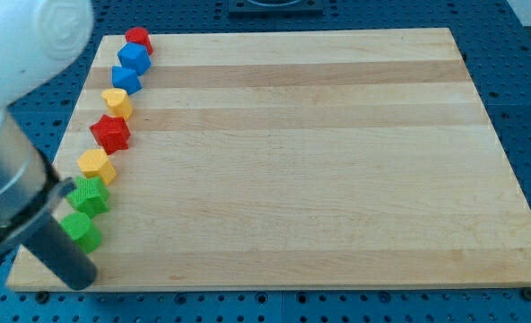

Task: Push the green circle to the center

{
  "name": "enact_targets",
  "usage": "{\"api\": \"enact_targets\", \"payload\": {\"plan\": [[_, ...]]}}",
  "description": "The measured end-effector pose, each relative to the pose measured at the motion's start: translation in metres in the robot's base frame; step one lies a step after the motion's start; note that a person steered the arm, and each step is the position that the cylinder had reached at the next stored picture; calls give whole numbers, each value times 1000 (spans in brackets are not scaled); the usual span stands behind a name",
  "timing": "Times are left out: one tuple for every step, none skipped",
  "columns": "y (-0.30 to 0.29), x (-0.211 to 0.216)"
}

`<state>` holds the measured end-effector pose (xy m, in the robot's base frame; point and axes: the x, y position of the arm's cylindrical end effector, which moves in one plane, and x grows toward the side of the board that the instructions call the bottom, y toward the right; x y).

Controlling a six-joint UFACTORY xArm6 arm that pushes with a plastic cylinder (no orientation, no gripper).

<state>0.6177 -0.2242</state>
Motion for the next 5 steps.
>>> {"api": "enact_targets", "payload": {"plan": [[-51, 0], [-77, -1], [-72, -12], [-59, -20], [-55, -32]]}}
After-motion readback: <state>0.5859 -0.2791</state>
